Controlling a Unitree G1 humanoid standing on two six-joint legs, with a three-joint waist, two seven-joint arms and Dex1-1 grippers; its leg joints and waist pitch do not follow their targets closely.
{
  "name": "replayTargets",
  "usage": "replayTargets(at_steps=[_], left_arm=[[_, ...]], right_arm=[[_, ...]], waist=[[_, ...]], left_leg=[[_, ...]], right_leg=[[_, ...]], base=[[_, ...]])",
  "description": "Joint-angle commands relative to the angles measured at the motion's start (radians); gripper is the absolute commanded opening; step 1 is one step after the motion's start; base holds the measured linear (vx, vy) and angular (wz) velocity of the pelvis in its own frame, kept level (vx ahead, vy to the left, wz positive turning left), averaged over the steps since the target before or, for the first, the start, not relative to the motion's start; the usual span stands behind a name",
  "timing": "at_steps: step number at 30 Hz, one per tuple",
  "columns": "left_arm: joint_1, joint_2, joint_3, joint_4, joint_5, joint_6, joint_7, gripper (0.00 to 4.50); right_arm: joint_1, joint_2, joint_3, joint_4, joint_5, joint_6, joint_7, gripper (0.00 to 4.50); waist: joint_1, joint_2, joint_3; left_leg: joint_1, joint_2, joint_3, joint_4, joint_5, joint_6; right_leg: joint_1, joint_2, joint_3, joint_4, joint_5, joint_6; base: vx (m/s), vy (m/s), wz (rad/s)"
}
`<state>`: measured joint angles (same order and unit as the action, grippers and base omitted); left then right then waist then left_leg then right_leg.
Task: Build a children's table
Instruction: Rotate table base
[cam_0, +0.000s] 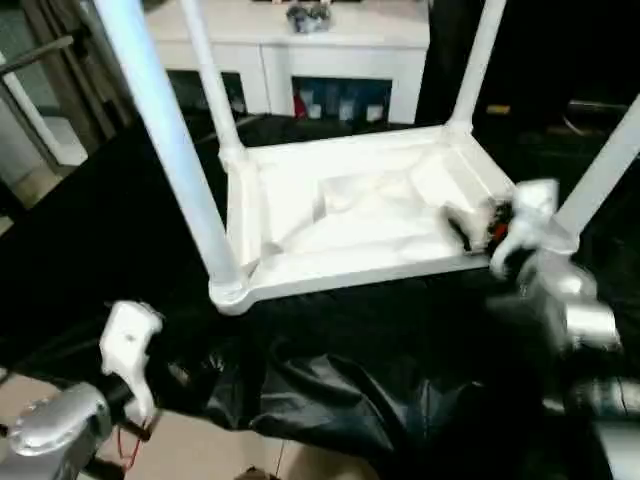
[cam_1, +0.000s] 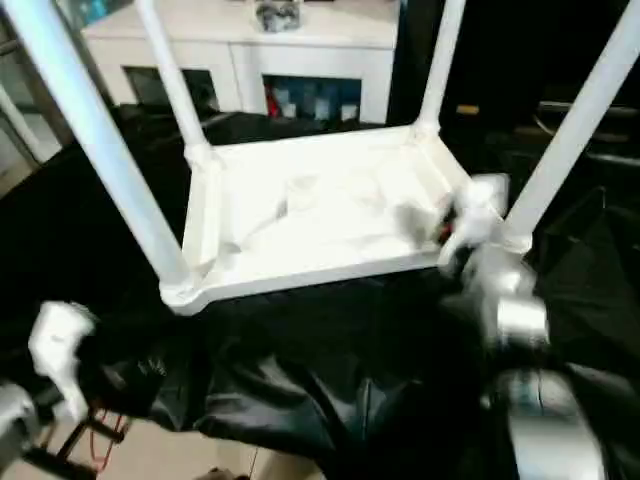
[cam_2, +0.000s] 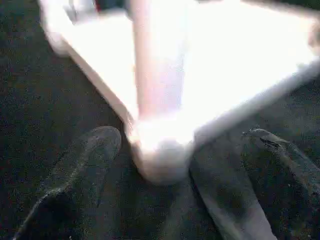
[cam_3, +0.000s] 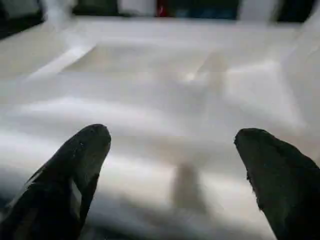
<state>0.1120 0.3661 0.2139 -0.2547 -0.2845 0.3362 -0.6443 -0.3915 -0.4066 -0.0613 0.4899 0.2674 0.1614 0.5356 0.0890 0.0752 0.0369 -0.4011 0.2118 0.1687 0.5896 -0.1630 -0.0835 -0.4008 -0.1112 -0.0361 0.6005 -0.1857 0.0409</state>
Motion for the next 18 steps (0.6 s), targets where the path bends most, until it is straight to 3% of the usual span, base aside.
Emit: replayTargets(at_steps=[1,2,3,5,6,8,11,14,15,18], left_arm=[[-0.045,-0.003,0.0,0.029,-0.011,-0.013,0.031,4.4],[-0.064,-0.006,-0.006,0.042,-0.007,-0.014,0.036,4.4],[-0.094,-0.011,-0.016,0.068,-0.005,-0.016,0.036,4.4],[-0.151,-0.023,-0.035,0.124,0.006,-0.025,0.041,4.4],[-0.187,-0.031,-0.041,0.162,0.006,-0.028,0.038,4.4],[-0.23,-0.04,-0.047,0.214,0.007,-0.034,0.035,4.4],[-0.294,-0.053,-0.053,0.307,0.002,-0.048,0.02,4.4],[-0.36,-0.072,-0.047,0.376,-0.03,-0.051,0.002,4.4],[-0.376,-0.076,-0.045,0.391,-0.038,-0.051,-0.003,4.4],[-0.424,-0.087,-0.051,0.394,-0.106,-0.006,-0.067,4.4]], right_arm=[[0.027,-0.033,0.0,-0.103,0.015,0.059,0.006,4.5],[0.047,-0.041,-0.002,-0.129,0.015,0.075,0.009,4.5],[0.075,-0.054,-0.001,-0.161,0.012,0.095,0.011,4.5],[0.124,-0.076,-0.009,-0.226,0.013,0.144,0.014,4.5],[0.147,-0.088,-0.017,-0.261,0.01,0.17,0.009,4.5],[0.175,-0.102,-0.029,-0.317,0.012,0.216,0.0,4.5],[0.206,-0.126,-0.031,-0.384,0.012,0.288,-0.015,4.5],[0.208,-0.134,-0.019,-0.389,-0.001,0.324,-0.029,4.5],[0.205,-0.133,-0.015,-0.383,-0.005,0.329,-0.033,4.5],[0.163,-0.105,-0.004,-0.3,-0.051,0.311,-0.087,4.5]], waist=[[-0.004,-0.01,-0.053],[-0.004,-0.013,-0.052],[-0.005,0.0,-0.054],[-0.005,-0.005,-0.054],[-0.008,0.02,-0.055],[-0.012,0.006,-0.059],[-0.018,0.004,-0.059],[-0.027,0.006,-0.065],[-0.032,0.011,-0.064],[-0.032,0.014,-0.068]], left_leg=[[0.026,-0.002,0.011,-0.08,-0.342,0.016],[0.025,-0.004,0.011,-0.081,-0.344,0.014],[0.025,-0.005,0.008,-0.08,-0.347,0.008],[0.033,-0.007,0.011,-0.077,-0.365,0.003],[0.024,-0.01,0.006,-0.079,-0.351,-0.002],[0.024,-0.012,0.007,-0.077,-0.346,-0.004],[0.019,-0.015,0.007,-0.075,-0.321,0.003],[0.014,-0.014,0.006,-0.07,-0.284,0.015],[0.013,-0.016,0.007,-0.069,-0.28,0.017],[0.018,-0.015,0.009,-0.065,-0.271,0.022]], right_leg=[[0.026,0.005,0.008,-0.078,-0.309,-0.15],[0.028,0.005,0.007,-0.081,-0.32,-0.142],[0.028,0.002,0.008,-0.078,-0.329,-0.134],[0.02,0.004,0.011,-0.088,-0.346,-0.12],[0.028,0.002,0.009,-0.08,-0.335,-0.121],[0.029,0.004,0.008,-0.086,-0.312,-0.117],[0.033,0.005,0.006,-0.085,-0.292,-0.125],[0.037,-0.001,0.004,-0.078,-0.25,-0.148],[0.037,0.001,0.002,-0.078,-0.247,-0.157],[0.033,0.0,0.001,-0.076,-0.227,-0.186]], base=[[0.0,0.0,0.0],[0.0,0.0,0.0],[0.0,0.0,0.0],[0.0,0.0,0.0],[0.0,0.0,0.0],[0.0,0.0,0.0],[0.0,0.0,0.0],[0.0,0.0,0.0],[0.0,0.0,0.0],[0.0,0.0,0.0]])
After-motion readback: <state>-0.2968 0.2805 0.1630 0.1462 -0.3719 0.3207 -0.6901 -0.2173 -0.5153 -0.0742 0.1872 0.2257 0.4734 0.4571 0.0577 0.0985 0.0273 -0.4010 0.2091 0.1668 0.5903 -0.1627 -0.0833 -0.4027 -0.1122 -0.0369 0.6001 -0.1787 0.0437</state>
